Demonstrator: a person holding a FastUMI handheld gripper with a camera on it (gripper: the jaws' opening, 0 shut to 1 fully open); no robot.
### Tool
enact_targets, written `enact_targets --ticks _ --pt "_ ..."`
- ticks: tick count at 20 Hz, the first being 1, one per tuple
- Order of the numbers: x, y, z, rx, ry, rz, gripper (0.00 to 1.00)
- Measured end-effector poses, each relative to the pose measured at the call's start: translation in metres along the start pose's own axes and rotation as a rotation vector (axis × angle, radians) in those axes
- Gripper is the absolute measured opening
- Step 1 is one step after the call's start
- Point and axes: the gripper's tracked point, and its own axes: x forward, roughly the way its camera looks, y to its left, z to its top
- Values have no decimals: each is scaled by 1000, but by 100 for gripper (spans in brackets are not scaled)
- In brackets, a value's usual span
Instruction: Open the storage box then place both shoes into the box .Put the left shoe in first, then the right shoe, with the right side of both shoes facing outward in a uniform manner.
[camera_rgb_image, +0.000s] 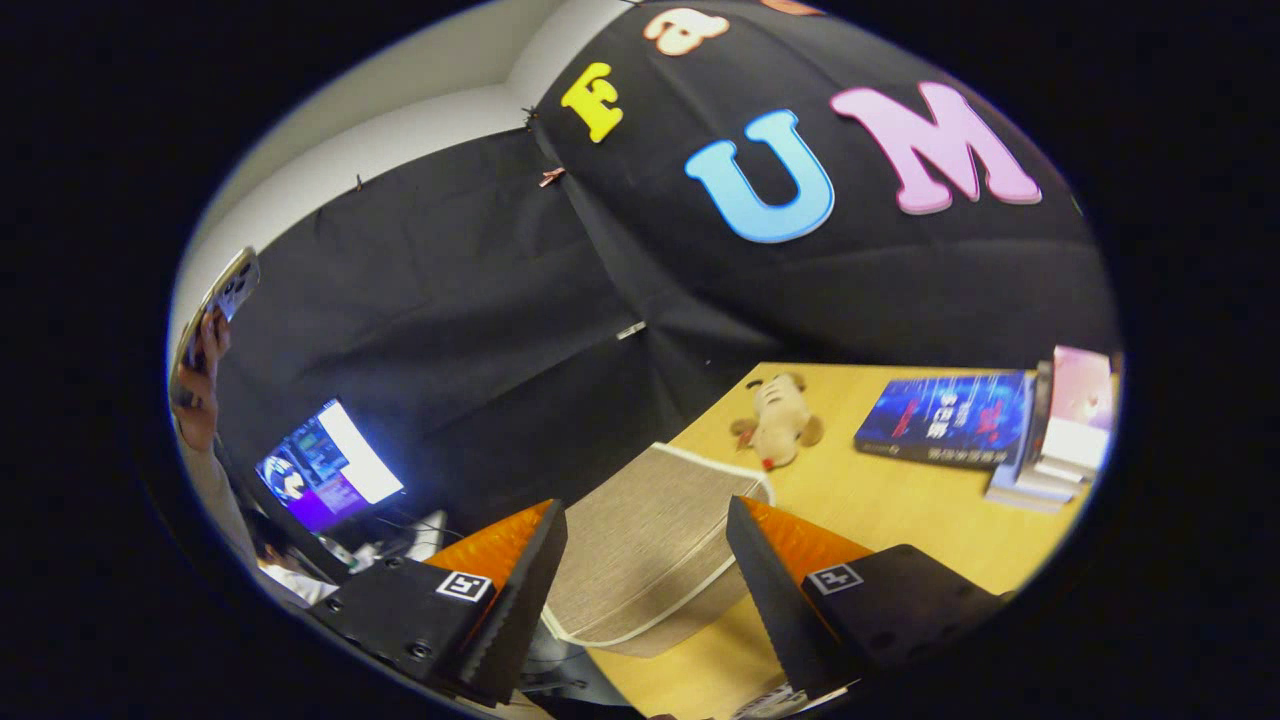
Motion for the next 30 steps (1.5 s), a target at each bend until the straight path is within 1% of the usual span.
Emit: enact_targets --ticks 2,4,7,9,11,13,16,18,19,21,23,24,25,27,29,30 --pt "8 -16 -23 100 44 57 98" --pt "11 -30 -41 163 82 85 98" --pt "12 -46 -72 291 136 153 98" --pt "13 -52 -81 412 164 224 98" --pt "16 -48 -86 560 191 321 98" --pt "23 -54 -98 646 211 360 98" --pt "34 -58 -114 737 243 415 97" --pt "42 -59 -123 780 269 429 97" --pt "45 -57 -125 804 276 442 97" --pt "49 -44 -124 859 284 499 97" --pt "50 -34 -129 897 319 542 96" --pt "55 -34 -132 909 330 543 95" --pt "55 -33 -136 931 349 545 79" --pt "60 -38 -148 941 375 520 46" --pt "60 -33 -147 923 354 512 13" --pt "57 -27 -142 913 342 524 8"
